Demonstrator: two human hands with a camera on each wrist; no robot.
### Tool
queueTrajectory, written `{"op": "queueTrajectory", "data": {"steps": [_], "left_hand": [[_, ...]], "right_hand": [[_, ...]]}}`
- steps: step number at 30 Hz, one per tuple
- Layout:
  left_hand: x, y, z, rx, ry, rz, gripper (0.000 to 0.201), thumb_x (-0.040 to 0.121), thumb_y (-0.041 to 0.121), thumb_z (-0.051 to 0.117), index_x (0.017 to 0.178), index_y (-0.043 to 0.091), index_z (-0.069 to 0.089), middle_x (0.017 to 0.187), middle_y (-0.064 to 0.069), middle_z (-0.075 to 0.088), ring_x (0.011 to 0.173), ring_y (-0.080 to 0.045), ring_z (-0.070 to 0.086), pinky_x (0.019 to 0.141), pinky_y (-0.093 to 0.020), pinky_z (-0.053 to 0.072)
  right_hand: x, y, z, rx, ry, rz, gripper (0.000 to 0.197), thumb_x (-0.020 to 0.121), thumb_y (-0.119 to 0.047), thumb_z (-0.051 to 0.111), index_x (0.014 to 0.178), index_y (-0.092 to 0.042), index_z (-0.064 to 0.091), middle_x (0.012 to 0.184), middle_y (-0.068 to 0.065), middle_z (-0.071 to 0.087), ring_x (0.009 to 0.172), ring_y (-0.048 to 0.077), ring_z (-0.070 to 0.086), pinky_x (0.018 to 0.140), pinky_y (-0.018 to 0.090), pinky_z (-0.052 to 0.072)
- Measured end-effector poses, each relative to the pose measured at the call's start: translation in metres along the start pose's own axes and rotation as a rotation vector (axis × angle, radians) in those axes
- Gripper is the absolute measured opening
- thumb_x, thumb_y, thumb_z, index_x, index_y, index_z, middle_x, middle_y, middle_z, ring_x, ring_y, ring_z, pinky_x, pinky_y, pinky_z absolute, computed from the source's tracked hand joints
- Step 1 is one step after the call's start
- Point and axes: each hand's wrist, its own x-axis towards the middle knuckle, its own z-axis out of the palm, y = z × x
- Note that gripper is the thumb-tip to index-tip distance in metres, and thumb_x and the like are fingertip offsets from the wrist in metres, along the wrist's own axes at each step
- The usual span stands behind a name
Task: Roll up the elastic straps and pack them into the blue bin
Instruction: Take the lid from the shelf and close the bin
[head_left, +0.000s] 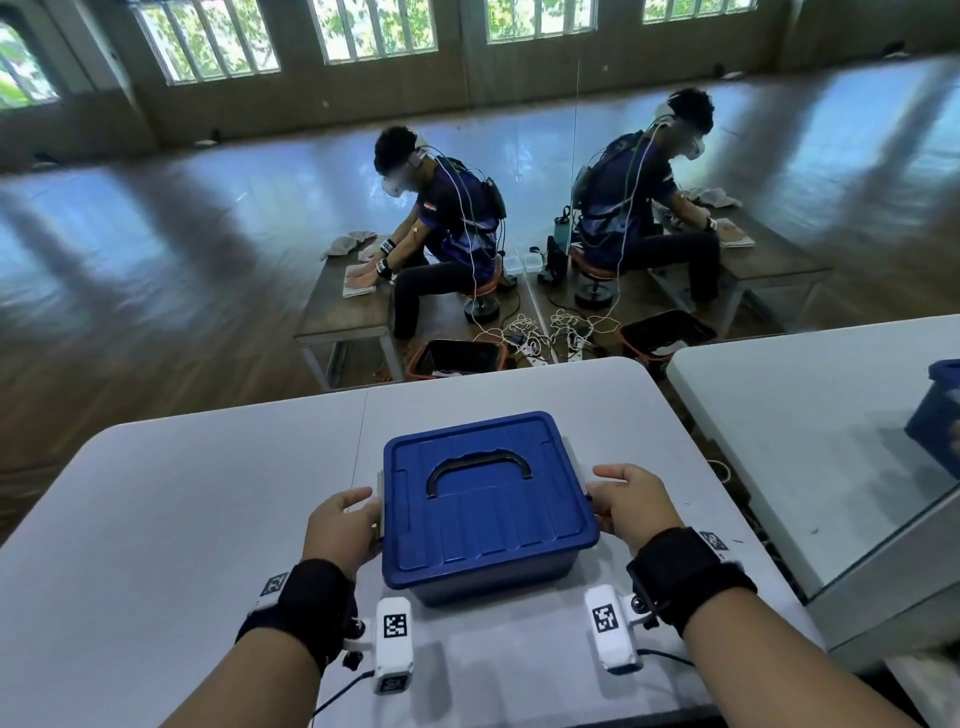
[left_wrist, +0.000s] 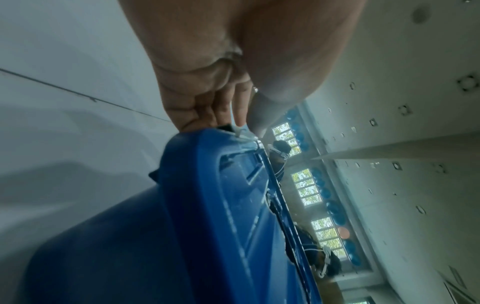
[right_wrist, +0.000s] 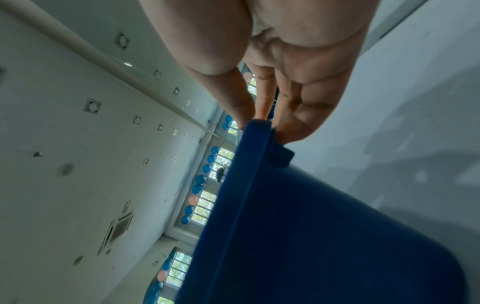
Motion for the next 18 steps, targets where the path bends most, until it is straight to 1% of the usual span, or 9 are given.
{"op": "queueTrajectory", "data": {"steps": [2, 3, 4, 7, 9, 11, 14, 15, 18], "left_hand": [[0.003, -0.001, -0.003, -0.019, -0.064, -0.049, 0.029, 0.093, 0.01, 0.069, 0.121, 0.005, 0.064, 0.097, -0.021, 0.075, 0.074, -0.028, 0.067, 0.081, -0.049, 0.061], [0.004, 0.0, -0.005, -0.011, -0.087, -0.06, 0.027, 0.093, 0.01, 0.069, 0.119, 0.005, 0.066, 0.096, -0.021, 0.075, 0.075, -0.028, 0.067, 0.083, -0.05, 0.061], [0.004, 0.001, -0.005, -0.014, -0.107, -0.064, 0.022, 0.094, 0.009, 0.067, 0.116, 0.005, 0.068, 0.095, -0.019, 0.076, 0.076, -0.028, 0.067, 0.082, -0.049, 0.061], [0.005, 0.005, -0.005, 0.006, -0.134, -0.078, 0.014, 0.097, 0.007, 0.062, 0.108, 0.006, 0.07, 0.094, -0.016, 0.077, 0.078, -0.028, 0.071, 0.069, -0.04, 0.061], [0.006, 0.007, -0.003, 0.041, -0.132, -0.077, 0.013, 0.098, 0.008, 0.061, 0.107, 0.005, 0.07, 0.094, -0.017, 0.076, 0.078, -0.028, 0.071, 0.063, -0.036, 0.059], [0.01, 0.008, -0.002, 0.074, -0.12, -0.069, 0.012, 0.097, 0.008, 0.062, 0.106, 0.004, 0.069, 0.092, -0.017, 0.074, 0.077, -0.029, 0.07, 0.061, -0.035, 0.058], [0.013, 0.01, -0.004, 0.108, -0.109, -0.05, 0.009, 0.096, 0.007, 0.063, 0.103, 0.006, 0.069, 0.092, -0.017, 0.073, 0.077, -0.029, 0.069, 0.06, -0.035, 0.057], [0.013, 0.012, -0.004, 0.127, -0.105, -0.042, 0.008, 0.095, 0.008, 0.064, 0.102, 0.007, 0.069, 0.092, -0.017, 0.073, 0.078, -0.029, 0.069, 0.06, -0.035, 0.057], [0.014, 0.013, -0.004, 0.193, -0.07, 0.013, 0.009, 0.091, 0.007, 0.07, 0.098, 0.011, 0.069, 0.089, -0.015, 0.074, 0.078, -0.031, 0.072, 0.064, -0.038, 0.06]], "right_hand": [[0.002, 0.002, -0.001, 0.038, -0.051, 0.041, 0.026, 0.095, 0.002, 0.055, 0.12, -0.002, 0.058, 0.084, 0.017, 0.065, 0.065, 0.023, 0.061, 0.08, 0.046, 0.058], [0.003, 0.002, -0.002, 0.05, -0.077, 0.053, 0.025, 0.096, 0.0, 0.056, 0.12, -0.002, 0.058, 0.082, 0.015, 0.064, 0.064, 0.022, 0.06, 0.081, 0.046, 0.057], [0.004, 0.002, -0.002, 0.057, -0.102, 0.061, 0.025, 0.096, -0.002, 0.057, 0.121, -0.002, 0.059, 0.082, 0.014, 0.064, 0.065, 0.022, 0.06, 0.079, 0.045, 0.057], [0.007, 0.002, -0.002, 0.059, -0.159, 0.074, 0.025, 0.096, -0.004, 0.059, 0.121, -0.003, 0.06, 0.084, 0.013, 0.065, 0.069, 0.023, 0.062, 0.075, 0.042, 0.058], [0.009, 0.003, -0.003, 0.063, -0.176, 0.079, 0.025, 0.095, -0.002, 0.059, 0.12, -0.003, 0.06, 0.083, 0.014, 0.067, 0.068, 0.023, 0.064, 0.079, 0.045, 0.058], [0.009, 0.002, -0.001, 0.064, -0.193, 0.081, 0.024, 0.095, 0.001, 0.059, 0.118, -0.003, 0.061, 0.085, 0.017, 0.07, 0.066, 0.023, 0.065, 0.079, 0.045, 0.059], [0.008, -0.002, 0.006, 0.024, -0.224, 0.059, 0.023, 0.094, 0.002, 0.058, 0.116, -0.002, 0.064, 0.099, 0.025, 0.073, 0.078, 0.029, 0.069, 0.079, 0.047, 0.06], [0.007, -0.003, 0.01, -0.011, -0.22, 0.046, 0.023, 0.094, 0.002, 0.058, 0.115, -0.003, 0.065, 0.101, 0.026, 0.073, 0.08, 0.03, 0.07, 0.079, 0.046, 0.061], [0.004, -0.005, 0.02, -0.087, -0.189, 0.013, 0.021, 0.094, 0.001, 0.057, 0.112, -0.005, 0.066, 0.096, 0.022, 0.073, 0.077, 0.026, 0.071, 0.069, 0.038, 0.062]]}}
